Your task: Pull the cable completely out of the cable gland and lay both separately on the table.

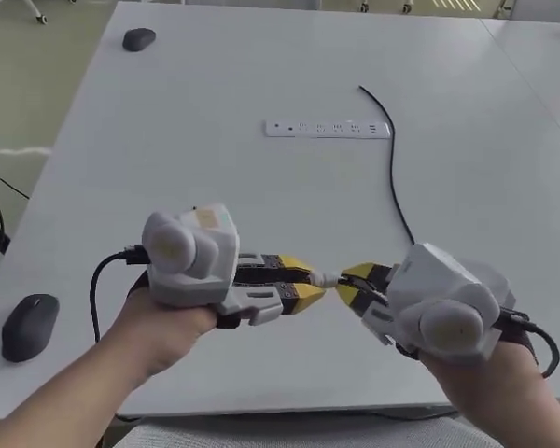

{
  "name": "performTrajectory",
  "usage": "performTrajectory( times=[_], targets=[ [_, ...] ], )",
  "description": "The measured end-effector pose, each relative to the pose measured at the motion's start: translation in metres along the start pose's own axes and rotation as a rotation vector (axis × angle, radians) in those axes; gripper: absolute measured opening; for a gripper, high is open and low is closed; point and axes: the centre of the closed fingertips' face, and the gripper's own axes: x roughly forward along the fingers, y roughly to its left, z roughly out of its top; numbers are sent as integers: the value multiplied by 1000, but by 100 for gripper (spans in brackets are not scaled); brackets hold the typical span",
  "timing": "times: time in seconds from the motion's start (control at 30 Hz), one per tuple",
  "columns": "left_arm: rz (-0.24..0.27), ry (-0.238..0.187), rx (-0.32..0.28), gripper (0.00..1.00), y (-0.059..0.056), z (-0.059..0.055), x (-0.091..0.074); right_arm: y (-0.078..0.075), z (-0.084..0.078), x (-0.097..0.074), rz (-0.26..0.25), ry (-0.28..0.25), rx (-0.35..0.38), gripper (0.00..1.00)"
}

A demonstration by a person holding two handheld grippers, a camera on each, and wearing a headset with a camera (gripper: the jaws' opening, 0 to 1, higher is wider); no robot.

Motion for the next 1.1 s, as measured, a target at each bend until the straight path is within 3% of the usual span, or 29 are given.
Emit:
performTrajectory(
  times=[0.3,0.57,0.93,1.1],
  targets=[
    [5,0,-5,15,0,0,0,-5,-8,1,-10,4,39,1],
    [12,-11,-9,15,1,2,-2,-14,-23,-1,-27,8,133,1],
    [12,-12,-13,15,0,2,1,-26,-54,2,-63,51,284,0],
    [8,-10,-13,15,0,1,3,-31,-74,2,-78,78,401,0]
  ],
)
